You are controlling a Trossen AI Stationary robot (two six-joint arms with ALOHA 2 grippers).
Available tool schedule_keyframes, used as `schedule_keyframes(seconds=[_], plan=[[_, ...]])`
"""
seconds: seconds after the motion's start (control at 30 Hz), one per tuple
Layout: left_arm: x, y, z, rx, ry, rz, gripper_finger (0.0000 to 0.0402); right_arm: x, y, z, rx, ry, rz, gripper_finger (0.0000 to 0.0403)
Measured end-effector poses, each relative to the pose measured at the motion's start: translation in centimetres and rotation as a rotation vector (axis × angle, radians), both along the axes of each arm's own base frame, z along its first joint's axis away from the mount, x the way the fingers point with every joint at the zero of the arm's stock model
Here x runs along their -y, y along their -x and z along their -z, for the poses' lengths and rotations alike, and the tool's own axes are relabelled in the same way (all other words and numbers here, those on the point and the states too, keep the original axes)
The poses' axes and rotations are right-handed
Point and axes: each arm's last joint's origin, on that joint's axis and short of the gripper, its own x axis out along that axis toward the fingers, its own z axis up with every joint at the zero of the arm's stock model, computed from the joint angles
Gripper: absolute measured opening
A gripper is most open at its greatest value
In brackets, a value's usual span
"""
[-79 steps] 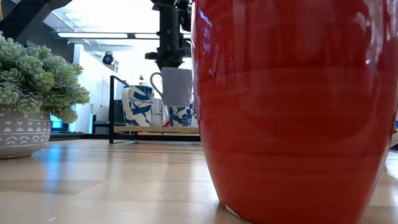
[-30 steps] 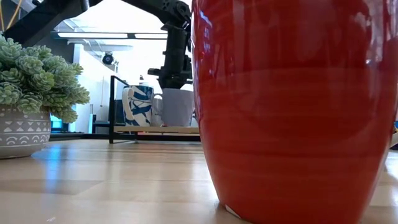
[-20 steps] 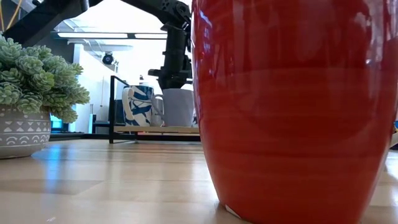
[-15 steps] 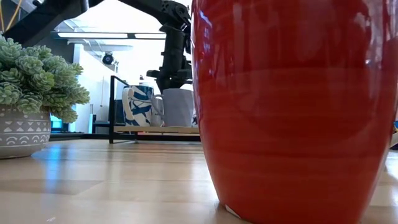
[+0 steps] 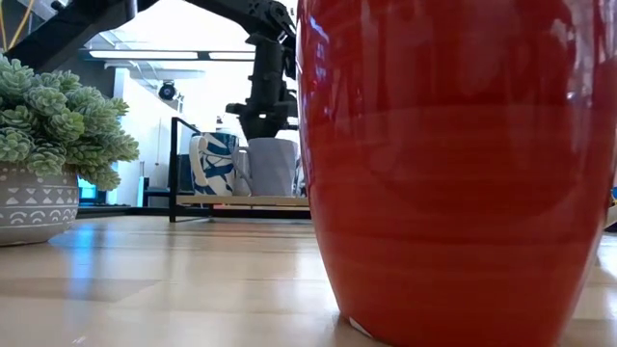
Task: Place coffee mugs
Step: Put the light purple mug on the shelf aligned with the other white mug
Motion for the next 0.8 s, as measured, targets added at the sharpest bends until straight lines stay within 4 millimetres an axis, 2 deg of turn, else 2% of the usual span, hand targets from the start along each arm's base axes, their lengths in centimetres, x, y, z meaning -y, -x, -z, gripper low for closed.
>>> schedule_keyframes(seconds=[0.13,0.3,0.4,0.6,0.8], plan=[[-0.1,-0.1,-2.2,0.046,-0.033,0.004,0.014,0.0,0.0,0.0,-0.003,0.0,0.0,0.0037],[0.3,0.5,-4.7,0.016,-0.083,0.036,0.0141,0.0,0.0,0.0,-0.002,0.0,0.0,0.0037],[0.8,0.4,-6.1,0.072,-0.096,0.052,0.0141,0.0,0.0,0.0,-0.003,0.001,0.0,0.0037],[4.9,0.2,-9.8,0.15,-0.146,0.261,0.0141,0.0,0.0,0.0,-0.007,0.051,-0.017,0.0037],[11.5,1.0,-13.2,0.233,-0.121,0.618,0.0141,0.0,-0.1,-0.1,0.004,0.156,-0.045,0.0037]])
